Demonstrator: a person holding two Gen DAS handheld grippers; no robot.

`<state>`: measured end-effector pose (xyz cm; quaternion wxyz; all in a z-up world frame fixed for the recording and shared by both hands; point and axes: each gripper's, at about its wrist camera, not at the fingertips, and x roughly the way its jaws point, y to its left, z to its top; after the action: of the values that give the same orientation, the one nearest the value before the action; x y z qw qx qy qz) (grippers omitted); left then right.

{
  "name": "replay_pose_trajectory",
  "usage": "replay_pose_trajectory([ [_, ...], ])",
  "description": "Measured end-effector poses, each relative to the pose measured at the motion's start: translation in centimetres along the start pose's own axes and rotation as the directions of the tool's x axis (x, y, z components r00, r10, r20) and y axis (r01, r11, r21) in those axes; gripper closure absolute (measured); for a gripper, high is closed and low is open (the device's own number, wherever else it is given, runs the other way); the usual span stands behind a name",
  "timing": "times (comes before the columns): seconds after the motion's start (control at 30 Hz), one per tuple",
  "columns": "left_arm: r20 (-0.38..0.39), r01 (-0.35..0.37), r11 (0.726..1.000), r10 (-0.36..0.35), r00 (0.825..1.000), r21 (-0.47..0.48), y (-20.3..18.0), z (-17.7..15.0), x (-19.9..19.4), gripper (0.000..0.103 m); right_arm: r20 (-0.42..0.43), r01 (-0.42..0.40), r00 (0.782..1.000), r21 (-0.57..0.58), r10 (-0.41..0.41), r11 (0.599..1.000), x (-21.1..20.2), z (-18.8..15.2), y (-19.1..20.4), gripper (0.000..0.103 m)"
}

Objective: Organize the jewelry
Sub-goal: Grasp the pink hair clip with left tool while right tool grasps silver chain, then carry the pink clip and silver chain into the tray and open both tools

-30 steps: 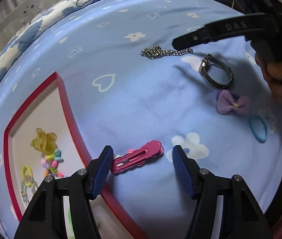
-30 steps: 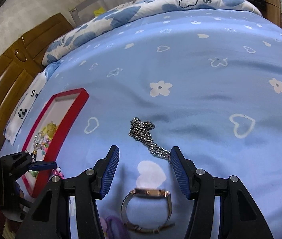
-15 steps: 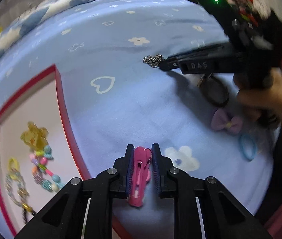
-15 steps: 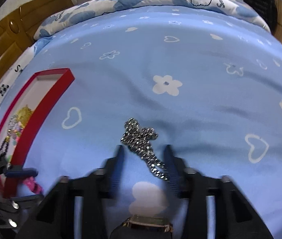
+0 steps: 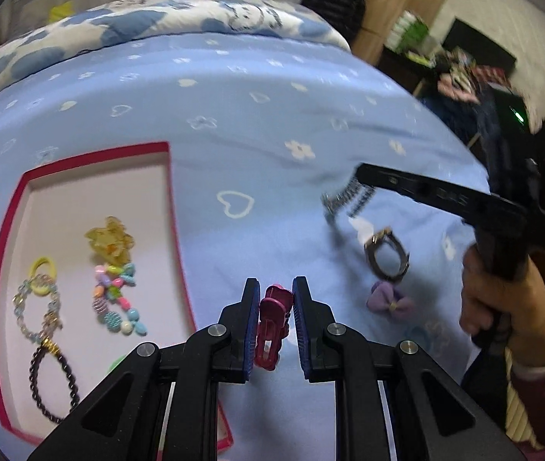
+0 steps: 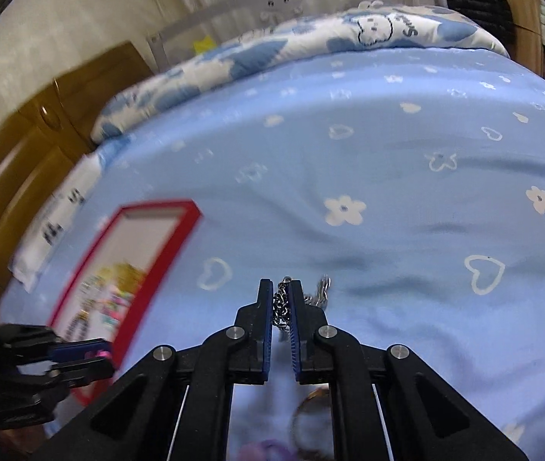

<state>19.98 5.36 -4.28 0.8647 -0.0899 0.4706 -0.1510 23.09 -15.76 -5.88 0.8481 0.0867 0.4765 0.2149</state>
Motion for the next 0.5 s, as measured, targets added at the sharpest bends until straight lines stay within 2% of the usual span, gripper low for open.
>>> replay_pose_trajectory([
  [0.23,0.082,-0.011,0.995,0.019,0.996,-0.104,2.1,-1.2,-3.5,0.087,0.07,-0.091,0.993,0.008,0.09,0.996,-3.5,0.3,2.7,0.096],
  [0.5,0.156,-0.041,0.98,0.072,0.985,-0.196,4.6,-3.6,-8.0,0.087,0.075,-0.151,0.986,-0.007,0.152,0.988,-4.5,-0.1,5.4,0.096],
])
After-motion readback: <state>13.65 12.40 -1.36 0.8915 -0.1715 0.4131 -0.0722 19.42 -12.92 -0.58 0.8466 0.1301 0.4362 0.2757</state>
